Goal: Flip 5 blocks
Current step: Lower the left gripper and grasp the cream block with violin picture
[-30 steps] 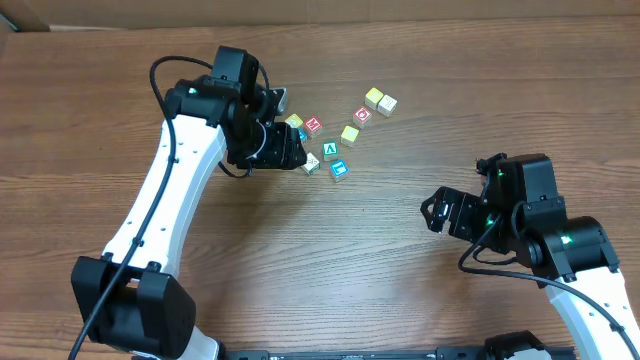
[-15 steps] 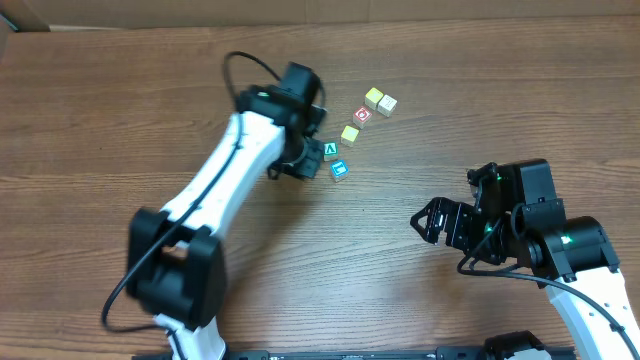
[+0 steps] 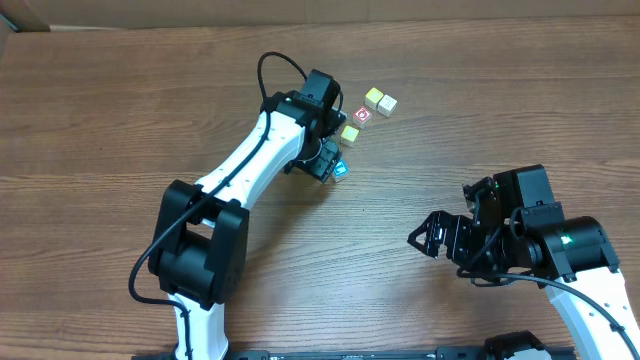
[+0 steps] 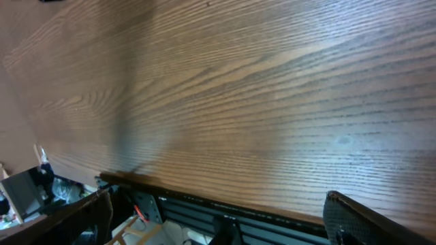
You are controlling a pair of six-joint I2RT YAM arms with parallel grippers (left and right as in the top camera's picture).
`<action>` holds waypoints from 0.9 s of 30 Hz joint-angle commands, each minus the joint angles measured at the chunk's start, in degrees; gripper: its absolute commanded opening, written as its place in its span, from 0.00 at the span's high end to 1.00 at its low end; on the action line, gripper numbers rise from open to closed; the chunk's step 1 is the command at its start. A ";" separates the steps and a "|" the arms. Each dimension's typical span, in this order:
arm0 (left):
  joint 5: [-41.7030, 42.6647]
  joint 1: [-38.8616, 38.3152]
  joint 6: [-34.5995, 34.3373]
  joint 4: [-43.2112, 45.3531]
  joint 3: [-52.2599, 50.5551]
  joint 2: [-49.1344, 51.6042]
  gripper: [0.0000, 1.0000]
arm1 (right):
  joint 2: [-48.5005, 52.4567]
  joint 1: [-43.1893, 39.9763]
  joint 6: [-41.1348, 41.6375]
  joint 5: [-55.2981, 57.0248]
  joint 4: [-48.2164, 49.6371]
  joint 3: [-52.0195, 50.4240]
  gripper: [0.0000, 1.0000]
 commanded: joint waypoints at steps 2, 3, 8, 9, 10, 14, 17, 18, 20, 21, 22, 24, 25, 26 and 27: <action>1.33 1.31 3.89 1.36 -0.11 1.33 0.24 | -0.22 0.33 -0.02 -1.84 -0.59 0.83 0.00; 2.01 1.46 4.87 1.51 -0.11 1.55 0.26 | -0.22 0.33 0.00 -1.88 -0.66 0.83 0.00; 6.38 2.45 9.33 1.66 -0.11 3.04 0.34 | -0.22 0.33 0.00 -2.91 -1.33 0.83 0.00; 7.21 2.58 10.19 1.49 -0.11 3.28 0.35 | -0.22 0.33 0.02 -3.08 -1.44 0.83 0.00; 8.22 2.69 11.26 1.42 -0.11 3.80 0.37 | -0.22 0.33 0.04 -3.39 -1.46 0.83 0.00; 8.63 2.71 13.84 1.49 -0.11 5.05 0.37 | -0.22 0.33 0.04 -4.44 -1.75 0.83 0.00; 8.55 2.71 15.98 1.73 -0.11 5.33 0.40 | -0.22 0.33 0.04 -4.44 -2.23 0.83 0.00; 8.52 2.73 16.20 1.88 -0.11 5.33 0.40 | -0.22 0.33 0.04 -4.44 -2.27 0.83 0.00; 8.55 2.84 16.22 2.34 -0.11 5.33 0.41 | -0.22 0.33 0.07 -4.44 -2.36 0.83 0.00; 8.57 2.95 16.20 2.54 -0.11 5.33 0.44 | -0.22 0.33 0.09 -4.57 -2.40 0.83 0.00; 8.57 3.06 16.20 2.67 -0.11 5.35 0.46 | -0.22 0.33 0.09 -4.94 -2.40 0.83 0.00; 8.66 3.32 16.17 2.89 -0.11 5.35 0.49 | -0.22 0.33 0.07 -5.90 -2.43 0.83 0.00; 8.63 3.45 16.17 2.93 -0.11 5.35 0.50 | -0.22 0.33 0.07 -6.19 -2.45 0.83 0.00; 8.61 3.58 16.20 2.95 -0.11 5.35 0.50 | -0.22 0.33 0.07 -6.40 -2.54 0.83 0.00; 8.57 3.91 16.20 2.97 -0.11 5.35 0.51 | -0.22 0.33 0.07 -6.54 -2.78 0.83 0.00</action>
